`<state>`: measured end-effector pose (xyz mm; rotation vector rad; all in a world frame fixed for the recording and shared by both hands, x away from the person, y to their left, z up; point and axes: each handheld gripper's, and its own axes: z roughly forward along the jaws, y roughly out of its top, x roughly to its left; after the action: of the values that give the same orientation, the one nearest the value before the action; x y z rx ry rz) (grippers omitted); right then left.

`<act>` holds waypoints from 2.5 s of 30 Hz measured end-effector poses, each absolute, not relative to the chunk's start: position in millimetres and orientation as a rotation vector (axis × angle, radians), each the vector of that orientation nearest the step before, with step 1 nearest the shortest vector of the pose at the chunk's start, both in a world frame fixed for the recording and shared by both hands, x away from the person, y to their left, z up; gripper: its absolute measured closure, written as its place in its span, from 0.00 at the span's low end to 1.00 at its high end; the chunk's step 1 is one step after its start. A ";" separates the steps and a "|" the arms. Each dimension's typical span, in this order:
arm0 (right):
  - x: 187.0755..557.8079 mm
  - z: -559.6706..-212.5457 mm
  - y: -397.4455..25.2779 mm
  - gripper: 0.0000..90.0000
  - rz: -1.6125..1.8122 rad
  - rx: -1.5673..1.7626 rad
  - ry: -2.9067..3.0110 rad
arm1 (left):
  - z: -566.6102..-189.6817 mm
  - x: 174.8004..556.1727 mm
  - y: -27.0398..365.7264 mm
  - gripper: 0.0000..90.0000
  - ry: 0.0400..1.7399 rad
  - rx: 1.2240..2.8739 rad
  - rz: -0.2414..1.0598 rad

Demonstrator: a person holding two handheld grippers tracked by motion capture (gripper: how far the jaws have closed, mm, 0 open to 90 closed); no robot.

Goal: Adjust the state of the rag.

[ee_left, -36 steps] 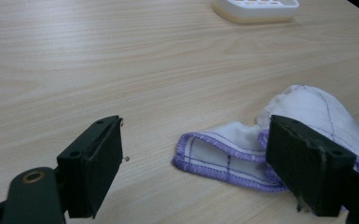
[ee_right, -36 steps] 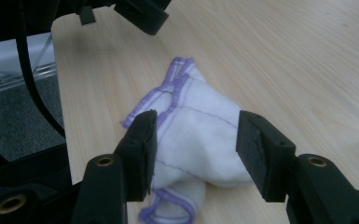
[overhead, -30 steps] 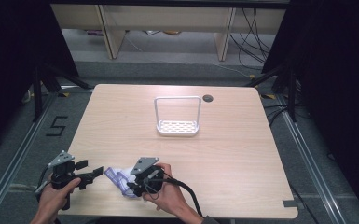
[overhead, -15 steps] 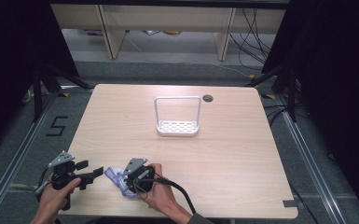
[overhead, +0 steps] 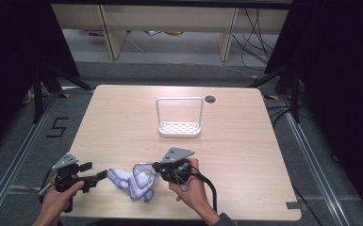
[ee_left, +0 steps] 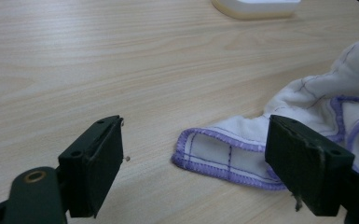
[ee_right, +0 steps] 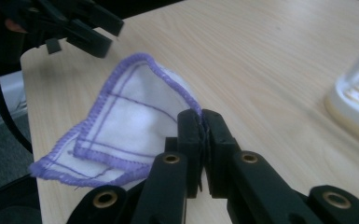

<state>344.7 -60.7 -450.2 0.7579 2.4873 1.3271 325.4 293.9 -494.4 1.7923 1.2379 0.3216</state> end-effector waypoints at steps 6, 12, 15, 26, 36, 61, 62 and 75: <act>346.8 -467.9 -94.9 0.96 1.264 0.893 2.498 | -494.6 323.4 283.2 0.21 1.180 1.842 0.320; 359.2 -484.7 -108.5 0.96 1.153 0.922 2.523 | -493.0 321.8 264.3 0.21 1.078 1.902 0.307; 367.1 -494.4 -108.6 0.96 1.095 0.925 2.550 | -489.1 321.2 251.4 0.22 1.019 1.933 0.294; 382.0 -496.5 -123.3 0.61 1.064 1.087 2.553 | -476.7 321.8 196.0 0.27 0.791 2.025 0.253; 327.1 -475.5 -155.3 0.54 1.116 1.048 2.498 | -479.4 337.0 137.9 0.36 0.547 2.239 0.175; 303.5 -481.4 -132.1 0.54 1.106 0.973 2.543 | -460.4 393.8 155.0 0.96 0.617 2.133 0.265; 300.9 -483.6 -127.3 0.54 1.068 0.960 2.565 | -461.3 397.5 156.8 0.96 0.633 2.125 0.270; 296.8 -507.7 -105.1 0.68 0.986 0.889 2.616 | -461.9 411.7 167.7 0.96 0.681 2.083 0.277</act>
<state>296.8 -105.1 -507.7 0.8894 2.6163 0.9864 411.7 167.7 -461.9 2.0825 0.6806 0.2775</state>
